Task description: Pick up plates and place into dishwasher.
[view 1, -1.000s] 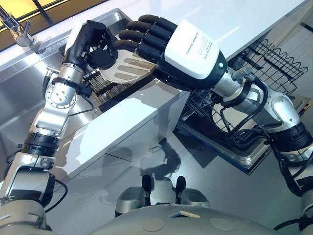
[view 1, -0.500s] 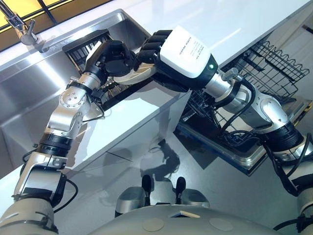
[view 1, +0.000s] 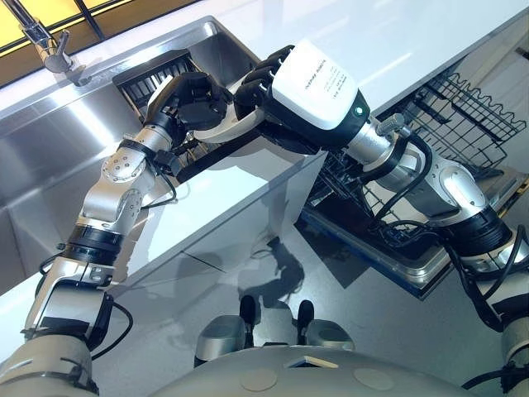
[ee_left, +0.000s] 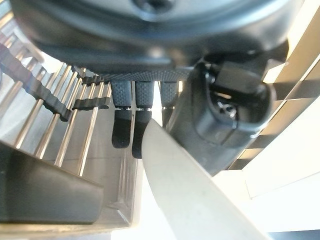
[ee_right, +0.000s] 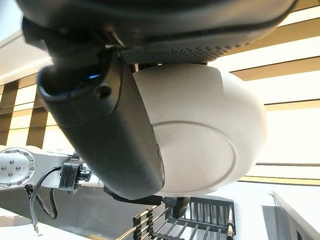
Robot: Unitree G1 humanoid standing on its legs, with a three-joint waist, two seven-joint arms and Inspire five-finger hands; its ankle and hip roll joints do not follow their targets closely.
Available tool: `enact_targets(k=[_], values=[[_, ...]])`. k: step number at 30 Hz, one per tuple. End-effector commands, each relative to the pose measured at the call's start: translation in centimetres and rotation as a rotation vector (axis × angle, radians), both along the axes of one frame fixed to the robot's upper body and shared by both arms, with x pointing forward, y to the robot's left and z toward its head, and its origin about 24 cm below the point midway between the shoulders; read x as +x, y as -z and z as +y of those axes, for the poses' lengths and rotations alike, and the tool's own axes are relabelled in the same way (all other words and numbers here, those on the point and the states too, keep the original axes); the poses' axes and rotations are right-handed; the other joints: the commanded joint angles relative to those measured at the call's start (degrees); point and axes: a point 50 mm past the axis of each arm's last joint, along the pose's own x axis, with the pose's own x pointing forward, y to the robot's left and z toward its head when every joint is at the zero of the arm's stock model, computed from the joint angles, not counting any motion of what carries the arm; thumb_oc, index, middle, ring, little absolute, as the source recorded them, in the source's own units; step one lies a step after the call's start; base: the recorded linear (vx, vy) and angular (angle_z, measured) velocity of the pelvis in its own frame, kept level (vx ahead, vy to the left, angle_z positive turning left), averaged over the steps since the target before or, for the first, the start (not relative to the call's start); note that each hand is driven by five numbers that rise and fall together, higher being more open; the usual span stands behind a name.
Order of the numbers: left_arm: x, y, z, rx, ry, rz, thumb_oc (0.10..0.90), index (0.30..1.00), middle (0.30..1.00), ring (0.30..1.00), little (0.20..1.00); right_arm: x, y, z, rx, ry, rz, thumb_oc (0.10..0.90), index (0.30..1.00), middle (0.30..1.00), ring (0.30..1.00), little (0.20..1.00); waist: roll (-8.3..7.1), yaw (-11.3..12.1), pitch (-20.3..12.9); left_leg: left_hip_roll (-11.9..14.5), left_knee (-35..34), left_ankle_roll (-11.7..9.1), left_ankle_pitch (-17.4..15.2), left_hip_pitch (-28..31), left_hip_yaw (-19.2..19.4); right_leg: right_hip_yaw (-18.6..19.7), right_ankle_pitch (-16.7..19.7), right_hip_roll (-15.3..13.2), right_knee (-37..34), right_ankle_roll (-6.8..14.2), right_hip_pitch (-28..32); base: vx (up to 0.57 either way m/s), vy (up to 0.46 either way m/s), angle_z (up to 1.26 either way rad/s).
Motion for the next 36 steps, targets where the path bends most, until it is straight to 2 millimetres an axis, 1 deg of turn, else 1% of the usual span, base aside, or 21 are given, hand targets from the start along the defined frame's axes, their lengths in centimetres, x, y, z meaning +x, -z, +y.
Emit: enact_targets(k=[1, 5, 8, 10, 13, 15, 17, 20, 21, 23, 24, 25, 26, 28, 29, 30, 31, 32, 34, 35, 36], values=[[-0.9, -4.5, -2.4, -0.1, 0.161, -0.259, 0.8, 0.9, 0.9, 0.9, 0.9, 1.3, -1.6, -2.0, 0.133, 0.092, -0.01, 0.1, 0.3, 0.3, 0.3, 0.2, 2.17, 0.5, -11.4, -1.2, -0.7, -0.3, -4.5, -0.8, -0.2, -0.9, -9.9, 6.0, 7.5, -1.8, -2.9, 0.0, -0.007, 0.06], [-1.1, -5.2, -0.1, -0.065, 0.045, -0.317, 0.8, 0.9, 0.9, 0.9, 0.9, 1.6, -2.5, -3.7, 0.154, 0.157, -0.052, 0.1, 0.3, 0.3, 0.3, 0.2, 2.08, 0.8, -11.3, -1.4, -0.8, -0.3, -4.4, -0.7, -0.7, -1.1, -9.9, 5.9, 7.6, -1.8, -2.8, 0.0, -0.009, 0.06], [-1.7, -6.8, 1.7, 0.062, -0.118, -0.473, 0.8, 0.9, 0.9, 0.9, 0.9, 1.6, -3.2, -4.8, 0.163, 0.195, -0.099, 0.1, 0.3, 0.3, 0.3, 0.2, 1.98, 1.0, -11.2, -1.4, -0.8, -0.3, -4.4, -0.7, -0.9, -1.3, -9.9, 5.9, 7.4, -1.8, -2.7, -0.01, -0.013, 0.08], [-2.5, -8.3, 3.3, 0.151, -0.25, -0.607, 0.8, 0.9, 0.9, 0.9, 0.9, 1.4, -3.9, -5.8, 0.157, 0.221, -0.145, 0.1, 0.3, 0.3, 0.3, 0.2, 1.83, 1.1, -11.3, -1.4, -1.1, -0.3, -4.3, -0.6, -1.0, -1.3, -9.9, 5.9, 7.2, -1.8, -2.6, -0.01, -0.017, 0.08], [-4.2, -10.6, 5.0, 0.18, -0.382, -0.791, 0.8, 0.9, 0.9, 0.9, 0.9, 1.3, -4.6, -7.3, 0.123, 0.273, -0.223, 0.1, 0.3, 0.3, 0.3, 0.2, 1.6, 1.4, -11.6, -1.4, -1.5, -0.4, -4.2, -0.5, -1.3, -1.4, -9.9, 6.0, 6.9, -1.9, -2.5, -0.01, -0.02, 0.04], [-5.2, -11.8, 5.4, 0.157, -0.435, -0.887, 0.8, 0.9, 0.9, 0.9, 0.9, 1.5, -5.1, -8.3, 0.108, 0.323, -0.27, 0.1, 0.3, 0.3, 0.3, 0.2, 1.44, 1.6, -11.8, -1.3, -1.7, -0.6, -4.2, -0.5, -1.6, -1.5, -9.8, 6.1, 6.6, -2.0, -2.3, 0.0, -0.024, 0.06], [-5.8, -12.5, 5.4, 0.137, -0.469, -0.944, 0.8, 0.9, 0.9, 0.9, 0.9, 1.6, -5.8, -9.2, 0.118, 0.368, -0.305, 0.1, 0.3, 0.3, 0.3, 0.2, 1.27, 1.7, -12.1, -1.3, -2.0, -0.7, -4.1, -0.4, -1.8, -1.5, -9.8, 6.1, 6.5, -2.0, -2.3, 0.02, -0.029, 0.09], [-6.2, -13.3, 5.3, 0.104, -0.503, -0.997, 0.8, 0.9, 0.9, 0.9, 0.9, 2.0, -7.0, -10.7, 0.154, 0.454, -0.364, 0.1, 0.3, 0.3, 0.3, 0.2, 1.09, 1.7, -12.4, -1.2, -2.3, -1.0, -3.9, -0.5, -2.1, -1.5, -9.8, 6.2, 6.4, -1.9, -2.3, 0.01, -0.01, 0.01], [-6.2, -13.5, 5.3, 0.094, -0.515, -1.007, 0.8, 0.9, 0.9, 0.9, 0.9, 2.1, -7.8, -11.4, 0.181, 0.494, -0.386, 0.1, 0.3, 0.3, 0.3, 0.2, 1.03, 1.7, -12.5, -1.2, -2.4, -1.0, -3.9, -0.5, -2.2, -1.5, -9.8, 6.3, 6.4, -1.9, -2.3, 0.01, -0.024, 0.03], [-6.1, -13.7, 5.4, 0.091, -0.537, -1.007, 0.8, 0.9, 0.9, 0.9, 0.9, 2.3, -8.9, -12.6, 0.242, 0.558, -0.417, 0.1, 0.3, 0.3, 0.3, 0.2, 1.06, 1.7, -12.5, -1.1, -2.5, -1.2, -4.0, -0.4, -2.2, -1.6, -9.9, 6.4, 6.4, -1.9, -2.3, 0.01, -0.023, 0.05], [-6.0, -13.7, 5.4, 0.091, -0.54, -1.006, 0.8, 0.9, 0.9, 0.9, 0.9, 2.3, -9.2, -13.0, 0.262, 0.57, -0.422, 0.1, 0.3, 0.3, 0.3, 0.2, 1.07, 1.7, -12.6, -1.1, -2.5, -1.2, -3.9, -0.5, -2.3, -1.6, -9.9, 6.4, 6.4, -1.9, -2.4, 0.0, -0.018, 0.05], [-6.0, -13.8, 5.5, 0.09, -0.543, -1.002, 0.8, 0.9, 0.9, 0.9, 0.9, 2.2, -9.6, -13.4, 0.295, 0.585, -0.423, 0.1, 0.3, 0.3, 0.3, 0.2, 1.06, 1.7, -12.5, -1.1, -2.5, -1.2, -4.0, -0.4, -2.3, -1.6, -10.0, 6.4, 6.4, -1.9, -2.3, 0.04, -0.024, 0.04], [-5.8, -13.6, 5.6, 0.09, -0.546, -0.983, 0.8, 0.9, 0.9, 0.9, 0.9, 2.2, -10.3, -14.7, 0.387, 0.627, -0.423, 0.1, 0.3, 0.3, 0.3, 0.2, 1.05, 1.6, -12.6, -1.0, -2.5, -1.4, -4.5, -0.2, -2.4, -1.5, -10.5, 6.4, 6.4, -1.8, -2.1, 0.04, -0.026, 0.04], [-5.6, -13.5, 5.8, 0.112, -0.557, -0.969, 0.8, 0.9, 0.9, 0.9, 0.9, 2.1, -10.8, -16.1, 0.519, 0.652, -0.412, 0.1, 0.3, 0.3, 0.3, 0.2, 1.17, 1.6, -12.5, -1.0, -2.5, -1.4, -4.5, -0.1, -2.3, -1.6, -10.5, 6.5, 6.4, -1.8, -2.0, 0.0, -0.019, 0.06], [-5.4, -13.3, 5.9, 0.12, -0.563, -0.955, 0.8, 0.9, 0.9, 0.9, 0.9, 1.9, -11.2, -17.4, 0.621, 0.669, -0.405, 0.1, 0.3, 0.3, 0.3, 0.2, 1.29, 1.5, -12.3, -0.9, -2.5, -1.4, -4.0, -0.4, -2.2, -1.7, -10.1, 6.5, 6.4, -1.8, -2.3, -0.03, -0.01, 0.07], [-5.2, -13.2, 6.0, 0.128, -0.564, -0.945, 0.8, 0.9, 0.9, 0.9, 0.9, 1.8, -11.3, -18.0, 0.682, 0.671, -0.394, 0.1, 0.3, 0.3, 0.3, 0.2, 1.31, 1.4, -12.3, -0.9, -2.5, -1.5, -4.0, -0.4, -2.1, -1.7, -10.1, 6.6, 6.4, -1.8, -2.3, -0.02, -0.011, 0.09], [-5.1, -12.9, 6.1, 0.139, -0.571, -0.929, 0.8, 0.9, 0.9, 0.9, 0.9, 1.6, -11.3, -18.9, 0.806, 0.666, -0.365, 0.1, 0.3, 0.3, 0.3, 0.2, 1.38, 1.3, -12.3, -0.9, -2.5, -1.5, -4.0, -0.4, -2.0, -1.6, -10.1, 6.6, 6.4, -1.7, -2.3, 0.01, -0.009, 0.1], [-5.1, -12.9, 6.1, 0.139, -0.57, -0.93, 0.8, 0.9, 0.9, 0.9, 0.9, 1.6, -11.2, -18.9, 0.807, 0.666, -0.365, 0.1, 0.3, 0.3, 0.3, 0.2, 1.35, 1.4, -12.3, -0.9, -2.5, -1.5, -4.0, -0.4, -2.0, -1.6, -10.1, 6.6, 6.5, -1.7, -2.3, 0.01, -0.014, 0.07], [-4.8, -12.4, 6.4, 0.152, -0.578, -0.903, 0.8, 0.9, 0.9, 0.9, 0.9, 1.4, -10.8, -20.7, 1.039, 0.646, -0.305, 0.1, 0.3, 0.3, 0.3, 0.2, 1.46, 1.2, -12.2, -0.8, -2.5, -1.5, -4.1, -0.2, -1.9, -1.5, -10.2, 6.7, 6.6, -1.7, -2.3, 0.01, -0.006, 0.02], [-4.6, -12.0, 6.7, 0.161, -0.583, -0.888, 0.8, 0.9, 0.9, 0.9, 0.9, 1.3, -10.3, -21.6, 1.141, 0.644, -0.277, 0.1, 0.3, 0.3, 0.3, 0.2, 1.57, 1.1, -12.1, -0.7, -2.5, -1.5, -4.3, -0.1, -1.7, -1.4, -10.3, 6.7, 6.8, -1.7, -2.3, 0.0, 0.0, 0.0], [-4.5, -11.8, 6.8, 0.167, -0.587, -0.877, 0.8, 0.9, 0.9, 0.9, 0.9, 1.3, -9.7, -22.2, 1.196, 0.65, -0.262, 0.1, 0.3, 0.3, 0.3, 0.2, 1.66, 1.0, -12.0, -0.7, -2.5, -1.6, -4.4, 0.0, -1.6, -1.4, -10.4, 6.7, 6.8, -1.7, -2.3, 0.0, 0.0, 0.0]])
